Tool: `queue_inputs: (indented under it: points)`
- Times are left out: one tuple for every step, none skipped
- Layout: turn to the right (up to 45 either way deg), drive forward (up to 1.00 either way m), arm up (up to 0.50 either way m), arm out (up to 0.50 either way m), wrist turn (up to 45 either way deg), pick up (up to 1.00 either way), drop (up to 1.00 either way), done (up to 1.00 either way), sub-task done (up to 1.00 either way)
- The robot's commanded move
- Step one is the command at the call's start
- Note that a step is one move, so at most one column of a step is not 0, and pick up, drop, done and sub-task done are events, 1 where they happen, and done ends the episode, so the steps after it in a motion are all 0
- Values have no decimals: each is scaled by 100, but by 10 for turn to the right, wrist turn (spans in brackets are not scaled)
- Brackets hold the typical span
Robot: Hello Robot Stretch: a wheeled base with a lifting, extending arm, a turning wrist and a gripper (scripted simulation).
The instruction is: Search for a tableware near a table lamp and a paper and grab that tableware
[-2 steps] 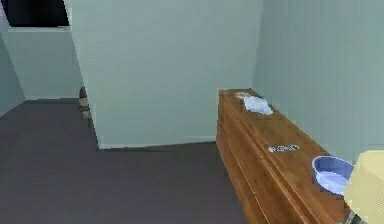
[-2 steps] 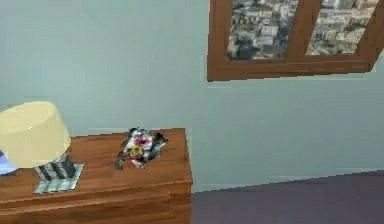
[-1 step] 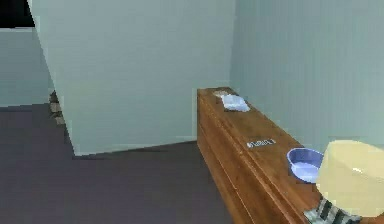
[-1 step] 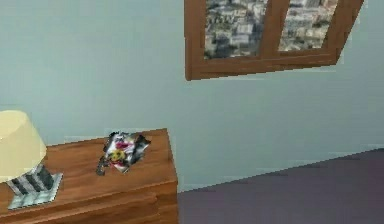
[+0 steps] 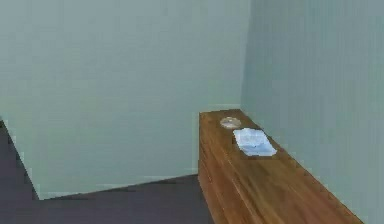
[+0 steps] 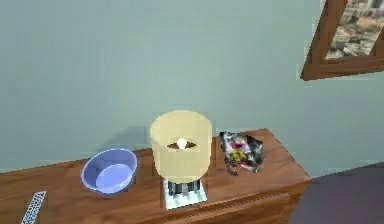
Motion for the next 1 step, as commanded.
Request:
queue_inputs:
  points:
    - [-210, 0, 0, 0, 0, 0, 0, 0, 0]
